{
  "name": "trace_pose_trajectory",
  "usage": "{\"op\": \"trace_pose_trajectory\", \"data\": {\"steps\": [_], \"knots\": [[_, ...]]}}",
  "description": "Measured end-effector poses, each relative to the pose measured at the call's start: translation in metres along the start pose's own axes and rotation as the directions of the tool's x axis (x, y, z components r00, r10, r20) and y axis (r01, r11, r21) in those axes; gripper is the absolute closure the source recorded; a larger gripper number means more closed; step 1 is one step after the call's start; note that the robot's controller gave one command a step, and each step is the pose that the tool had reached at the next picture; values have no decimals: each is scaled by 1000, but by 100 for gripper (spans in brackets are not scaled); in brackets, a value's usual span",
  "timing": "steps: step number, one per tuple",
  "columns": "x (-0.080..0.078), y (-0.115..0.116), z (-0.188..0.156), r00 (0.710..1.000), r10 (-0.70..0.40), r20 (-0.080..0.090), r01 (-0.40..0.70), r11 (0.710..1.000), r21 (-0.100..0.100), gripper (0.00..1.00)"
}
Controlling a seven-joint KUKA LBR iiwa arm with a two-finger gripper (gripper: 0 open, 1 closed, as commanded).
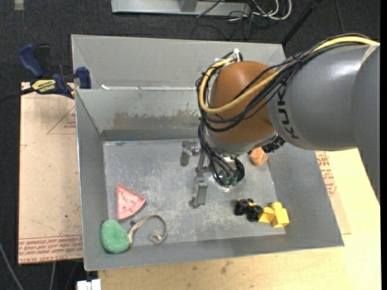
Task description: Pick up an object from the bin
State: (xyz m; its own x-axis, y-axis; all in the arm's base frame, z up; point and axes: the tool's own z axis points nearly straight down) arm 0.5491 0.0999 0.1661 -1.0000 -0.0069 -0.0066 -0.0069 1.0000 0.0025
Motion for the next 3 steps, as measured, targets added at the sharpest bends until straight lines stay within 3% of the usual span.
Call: {"op": "trace_pose_trajectory", "data": {"steps": [1, 2, 3], "knots": [[0, -40, 37, 996, 91, -7, -91, 996, 2, 0], [-15, -51, 0, 999, 45, -13, -45, 999, 3, 0], [-20, -84, -14, 996, 92, 9, -92, 996, 0, 0]]}}
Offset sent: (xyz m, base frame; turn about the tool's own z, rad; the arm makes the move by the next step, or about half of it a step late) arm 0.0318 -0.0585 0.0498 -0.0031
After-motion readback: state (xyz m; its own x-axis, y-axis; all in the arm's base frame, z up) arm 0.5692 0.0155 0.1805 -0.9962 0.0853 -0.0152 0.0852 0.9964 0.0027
